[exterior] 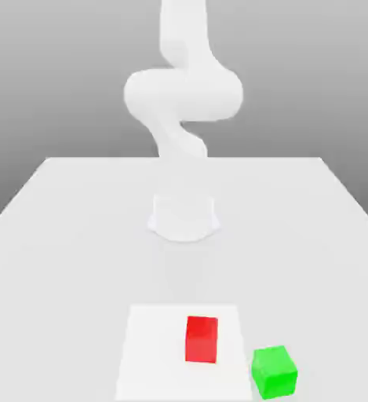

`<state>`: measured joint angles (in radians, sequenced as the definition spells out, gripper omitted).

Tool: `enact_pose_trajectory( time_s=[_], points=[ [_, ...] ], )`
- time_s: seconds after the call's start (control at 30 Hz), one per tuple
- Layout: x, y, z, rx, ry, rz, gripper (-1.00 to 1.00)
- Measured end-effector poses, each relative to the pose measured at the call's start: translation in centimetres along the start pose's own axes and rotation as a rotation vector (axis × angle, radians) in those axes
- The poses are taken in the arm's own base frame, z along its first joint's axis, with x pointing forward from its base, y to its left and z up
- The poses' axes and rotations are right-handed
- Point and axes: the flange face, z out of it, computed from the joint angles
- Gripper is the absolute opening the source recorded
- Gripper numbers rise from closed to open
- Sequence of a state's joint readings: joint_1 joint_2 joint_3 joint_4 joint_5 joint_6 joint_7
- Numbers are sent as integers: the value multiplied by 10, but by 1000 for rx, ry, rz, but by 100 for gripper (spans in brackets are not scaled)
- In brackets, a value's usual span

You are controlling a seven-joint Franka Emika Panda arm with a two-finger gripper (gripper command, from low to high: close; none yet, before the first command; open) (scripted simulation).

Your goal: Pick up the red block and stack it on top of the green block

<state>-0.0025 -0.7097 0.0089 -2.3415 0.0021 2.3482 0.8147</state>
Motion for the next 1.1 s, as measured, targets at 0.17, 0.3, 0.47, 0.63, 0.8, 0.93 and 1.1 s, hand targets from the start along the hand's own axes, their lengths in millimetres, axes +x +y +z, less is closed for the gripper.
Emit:
enact_pose_trajectory(
  time_s=[0.17, 0.3, 0.47, 0.63, 0.8, 0.93, 1.1],
  points=[
    [-27, 18, 117, -127, -119, 19, 0],
    [-61, 46, 197, -227, -209, 33, 0],
    [-115, 94, 280, -352, -320, 49, 0],
    [-180, 153, 341, -480, -429, 64, 0],
    [-221, 195, 383, -535, -474, 72, 0],
    [-236, 211, 406, -536, -475, 72, -100],
    [-239, 213, 409, -536, -474, 71, -100]
  ],
)
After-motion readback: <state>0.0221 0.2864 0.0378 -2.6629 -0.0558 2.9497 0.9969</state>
